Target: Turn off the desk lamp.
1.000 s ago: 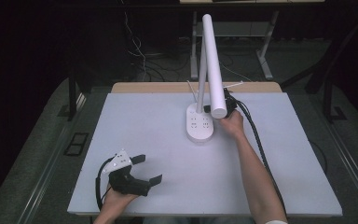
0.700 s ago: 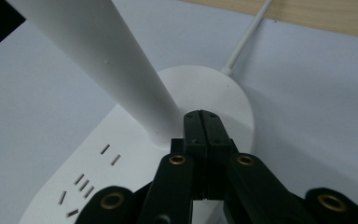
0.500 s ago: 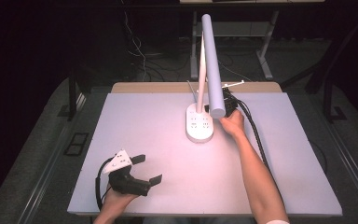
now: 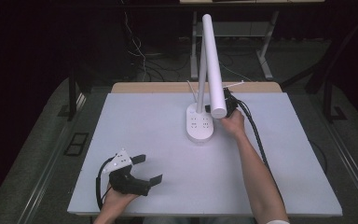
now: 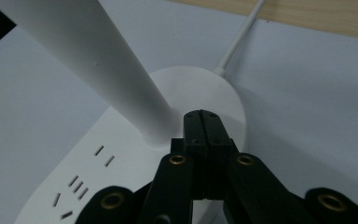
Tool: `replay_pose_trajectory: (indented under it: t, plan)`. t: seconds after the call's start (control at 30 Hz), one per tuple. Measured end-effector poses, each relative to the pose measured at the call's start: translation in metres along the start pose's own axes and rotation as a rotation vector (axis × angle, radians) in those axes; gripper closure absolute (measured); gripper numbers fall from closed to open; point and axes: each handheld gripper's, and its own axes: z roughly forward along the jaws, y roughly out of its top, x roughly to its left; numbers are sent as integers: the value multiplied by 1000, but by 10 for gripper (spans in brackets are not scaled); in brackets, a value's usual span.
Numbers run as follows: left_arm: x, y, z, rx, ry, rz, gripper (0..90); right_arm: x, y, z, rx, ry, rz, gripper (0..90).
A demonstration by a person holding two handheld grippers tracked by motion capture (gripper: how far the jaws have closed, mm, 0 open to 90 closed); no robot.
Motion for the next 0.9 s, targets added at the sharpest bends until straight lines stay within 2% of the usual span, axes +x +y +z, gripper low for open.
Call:
replay_pose_trajectory:
  t: [0.13, 0.3, 0.43, 0.53, 0.9]
  plan:
    - [0, 0, 0, 1, -3, -1, 0, 2, -1, 0, -2, -13, -9, 900]
    - [1, 0, 1, 4, -2, 0, 0, 1, -3, 0, -15, -3, 7, 900]
    - [2, 0, 0, -1, 3, -4, 0, 4, -3, -1, -15, -24, -9, 900]
    - [2, 0, -2, -4, 7, -4, 0, 5, -3, -2, -43, -31, -4, 900]
    - [0, 0, 1, 2, 0, 0, 0, 10, -6, -21, -63, 6, -29, 900]
